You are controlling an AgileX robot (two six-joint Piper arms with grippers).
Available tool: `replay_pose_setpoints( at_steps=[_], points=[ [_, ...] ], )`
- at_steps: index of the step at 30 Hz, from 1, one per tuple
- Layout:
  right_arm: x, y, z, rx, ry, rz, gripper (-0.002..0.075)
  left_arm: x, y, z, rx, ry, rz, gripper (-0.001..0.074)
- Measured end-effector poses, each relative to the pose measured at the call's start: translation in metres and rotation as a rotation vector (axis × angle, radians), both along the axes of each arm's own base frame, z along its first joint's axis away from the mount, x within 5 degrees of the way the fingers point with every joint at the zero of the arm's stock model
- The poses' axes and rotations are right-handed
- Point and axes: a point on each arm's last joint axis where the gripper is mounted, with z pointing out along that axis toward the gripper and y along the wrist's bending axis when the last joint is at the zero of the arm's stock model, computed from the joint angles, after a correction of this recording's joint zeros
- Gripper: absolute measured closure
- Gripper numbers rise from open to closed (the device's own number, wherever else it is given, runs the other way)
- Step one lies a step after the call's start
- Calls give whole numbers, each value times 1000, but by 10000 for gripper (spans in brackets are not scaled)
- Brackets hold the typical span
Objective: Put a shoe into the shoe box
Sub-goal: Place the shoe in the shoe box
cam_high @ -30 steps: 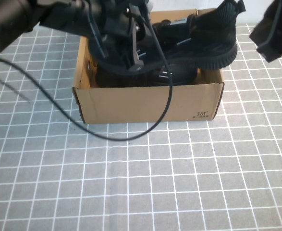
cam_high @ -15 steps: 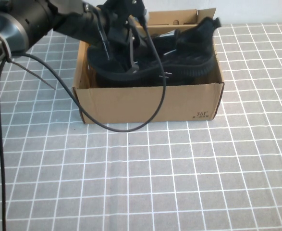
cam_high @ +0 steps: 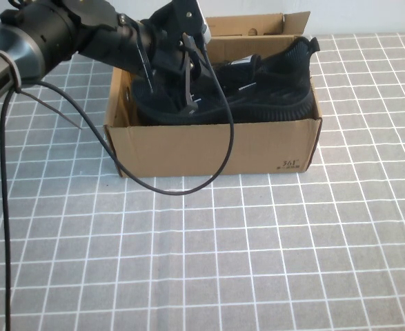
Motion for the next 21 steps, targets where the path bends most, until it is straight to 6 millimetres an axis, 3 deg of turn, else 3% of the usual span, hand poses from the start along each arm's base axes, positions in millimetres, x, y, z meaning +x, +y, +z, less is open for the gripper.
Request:
replay_pose_setpoints(
  at_steps=[10, 21],
  points=[
    [0, 1, 0, 12, 1, 3, 742, 1, -1, -4, 6, 6, -9, 712],
    [-1, 2, 0, 28, 10, 9, 742, 10, -4, -31, 21, 58, -3, 714]
  ],
)
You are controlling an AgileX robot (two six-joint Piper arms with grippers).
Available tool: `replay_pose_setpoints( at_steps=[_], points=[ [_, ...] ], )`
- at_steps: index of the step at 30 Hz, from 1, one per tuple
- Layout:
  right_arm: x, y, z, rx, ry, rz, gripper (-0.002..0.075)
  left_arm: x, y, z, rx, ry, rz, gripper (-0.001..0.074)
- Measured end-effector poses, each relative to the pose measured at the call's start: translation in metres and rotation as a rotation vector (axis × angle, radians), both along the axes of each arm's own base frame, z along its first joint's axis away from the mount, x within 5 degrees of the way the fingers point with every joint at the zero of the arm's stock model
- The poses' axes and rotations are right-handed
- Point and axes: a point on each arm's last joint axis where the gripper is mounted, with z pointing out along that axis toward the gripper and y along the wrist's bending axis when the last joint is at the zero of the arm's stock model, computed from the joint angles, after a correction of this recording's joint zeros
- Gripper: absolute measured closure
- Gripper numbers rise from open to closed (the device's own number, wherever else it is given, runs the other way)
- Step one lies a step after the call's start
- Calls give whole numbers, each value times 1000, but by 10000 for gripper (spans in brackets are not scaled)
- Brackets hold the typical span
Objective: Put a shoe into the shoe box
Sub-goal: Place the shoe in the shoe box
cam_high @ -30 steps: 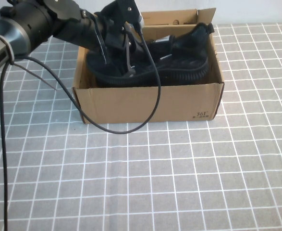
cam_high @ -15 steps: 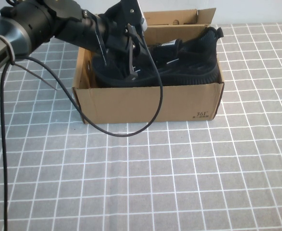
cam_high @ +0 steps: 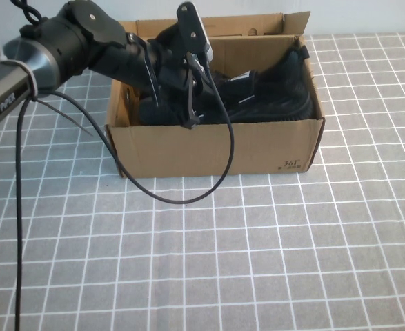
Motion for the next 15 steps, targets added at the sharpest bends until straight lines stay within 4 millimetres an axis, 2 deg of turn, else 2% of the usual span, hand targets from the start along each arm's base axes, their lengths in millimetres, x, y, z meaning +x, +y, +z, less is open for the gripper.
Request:
replay_pose_setpoints(
  at_steps=[9, 15],
  points=[
    [0, 1, 0, 6, 3, 2, 742, 5, -1, -3, -15, -14, 29, 714],
    [0, 1, 1, 12, -3, 2, 742, 0, 0, -6, 18, 21, -19, 714]
  ],
)
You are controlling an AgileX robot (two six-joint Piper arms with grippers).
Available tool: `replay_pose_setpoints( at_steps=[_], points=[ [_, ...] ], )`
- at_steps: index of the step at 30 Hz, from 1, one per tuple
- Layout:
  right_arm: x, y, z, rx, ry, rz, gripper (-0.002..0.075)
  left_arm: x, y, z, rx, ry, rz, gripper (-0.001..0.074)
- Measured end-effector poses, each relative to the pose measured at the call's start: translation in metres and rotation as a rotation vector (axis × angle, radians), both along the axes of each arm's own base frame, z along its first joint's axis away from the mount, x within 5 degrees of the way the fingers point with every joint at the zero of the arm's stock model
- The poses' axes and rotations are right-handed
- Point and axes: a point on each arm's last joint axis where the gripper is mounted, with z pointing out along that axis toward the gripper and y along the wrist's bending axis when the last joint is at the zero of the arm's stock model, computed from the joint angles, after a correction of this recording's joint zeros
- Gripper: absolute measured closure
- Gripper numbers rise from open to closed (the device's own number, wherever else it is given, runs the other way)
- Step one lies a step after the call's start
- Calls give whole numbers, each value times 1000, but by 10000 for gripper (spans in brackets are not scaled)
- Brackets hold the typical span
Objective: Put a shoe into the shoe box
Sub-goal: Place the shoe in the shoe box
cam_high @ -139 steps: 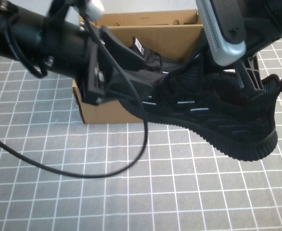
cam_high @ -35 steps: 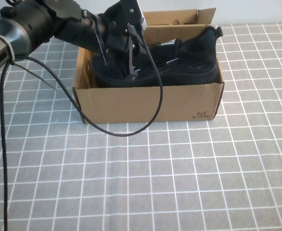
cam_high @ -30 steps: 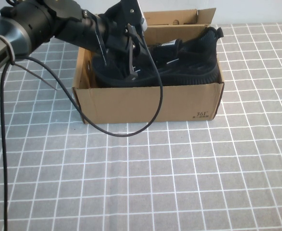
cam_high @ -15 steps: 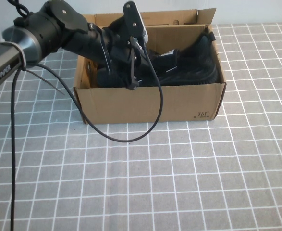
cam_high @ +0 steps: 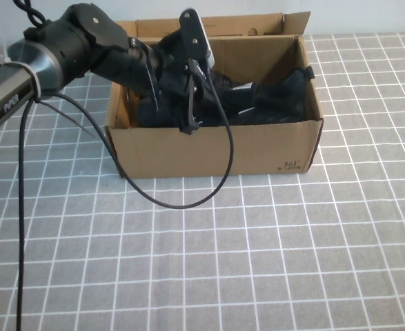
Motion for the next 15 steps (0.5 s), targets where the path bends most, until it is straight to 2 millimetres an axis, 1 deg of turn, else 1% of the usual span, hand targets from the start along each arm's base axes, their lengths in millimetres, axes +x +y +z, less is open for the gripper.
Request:
replay_pose_setpoints(
  at_steps=[8, 11, 15],
  points=[
    [1, 0, 1, 6, -7, 0, 742, 1, 2, -4, 49, -11, -11, 714],
    [1, 1, 1, 9, -8, 1, 742, 3, 1, -11, 50, 3, -11, 714],
    [1, 1, 1, 9, -8, 1, 742, 7, 0, -28, 58, 33, -8, 714]
  ],
)
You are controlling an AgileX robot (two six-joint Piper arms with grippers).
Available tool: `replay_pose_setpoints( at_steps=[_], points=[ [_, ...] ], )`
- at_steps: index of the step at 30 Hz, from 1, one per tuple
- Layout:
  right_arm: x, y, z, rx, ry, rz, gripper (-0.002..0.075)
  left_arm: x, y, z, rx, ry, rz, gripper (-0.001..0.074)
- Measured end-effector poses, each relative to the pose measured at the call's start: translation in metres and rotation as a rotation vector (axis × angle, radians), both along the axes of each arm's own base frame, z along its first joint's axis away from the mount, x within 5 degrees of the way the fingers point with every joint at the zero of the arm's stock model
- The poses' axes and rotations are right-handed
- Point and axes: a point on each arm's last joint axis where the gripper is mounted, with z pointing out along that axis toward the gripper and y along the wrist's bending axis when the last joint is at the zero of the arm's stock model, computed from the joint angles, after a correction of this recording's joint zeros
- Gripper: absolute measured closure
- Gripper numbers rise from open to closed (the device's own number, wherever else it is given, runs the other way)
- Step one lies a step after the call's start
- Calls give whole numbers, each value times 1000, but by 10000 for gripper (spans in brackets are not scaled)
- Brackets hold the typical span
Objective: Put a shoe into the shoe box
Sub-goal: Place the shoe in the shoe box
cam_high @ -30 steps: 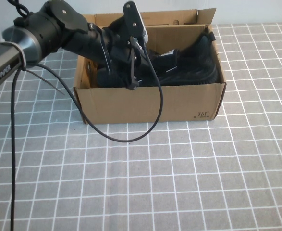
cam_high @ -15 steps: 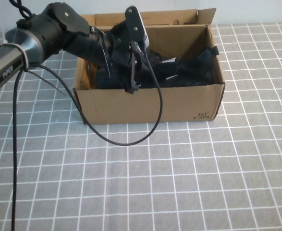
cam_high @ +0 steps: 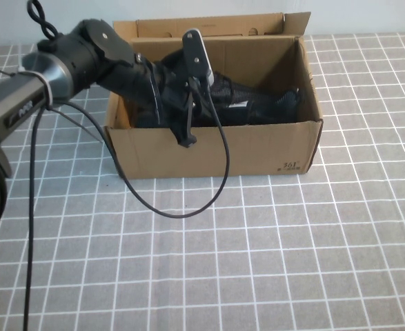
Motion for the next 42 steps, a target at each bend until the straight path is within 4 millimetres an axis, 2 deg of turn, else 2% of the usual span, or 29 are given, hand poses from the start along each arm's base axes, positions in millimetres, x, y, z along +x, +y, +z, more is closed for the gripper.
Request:
replay_pose_setpoints(
  at_steps=[3, 13, 15, 18, 22, 25, 29, 33, 35, 39, 42],
  points=[
    [0, 0, 0, 0, 0, 0, 742, 2, -2, -10, -9, 23, 3, 714],
    [0, 0, 0, 2, 1, 1, 742, 3, -3, -10, -20, 19, 2, 699],
    [0, 0, 0, 2, 1, 1, 742, 3, -3, -10, -22, 21, 7, 643],
    [0, 0, 0, 2, 1, 1, 742, 3, -2, -6, -31, 23, 28, 501],
    [0, 0, 0, 2, 1, 1, 742, -1, -1, 17, -65, 11, 71, 323],
    [0, 0, 0, 2, 1, 1, 742, -9, 2, 44, -99, -18, 89, 279],
    [0, 0, 0, 5, 2, 2, 742, -21, 6, 78, -140, -62, 105, 268],
    [0, 1, 0, 6, 3, 2, 742, -36, 11, 114, -210, -55, 174, 309],
    [0, 1, 0, 6, 3, 2, 742, -44, 14, 129, -247, -38, 214, 386],
    [0, 1, 0, 6, 3, 2, 742, -60, 20, 158, -315, -18, 276, 615],
    [-2, 0, 1, 13, 2, -1, 742, -71, 23, 175, -350, -25, 295, 699]
  ],
)
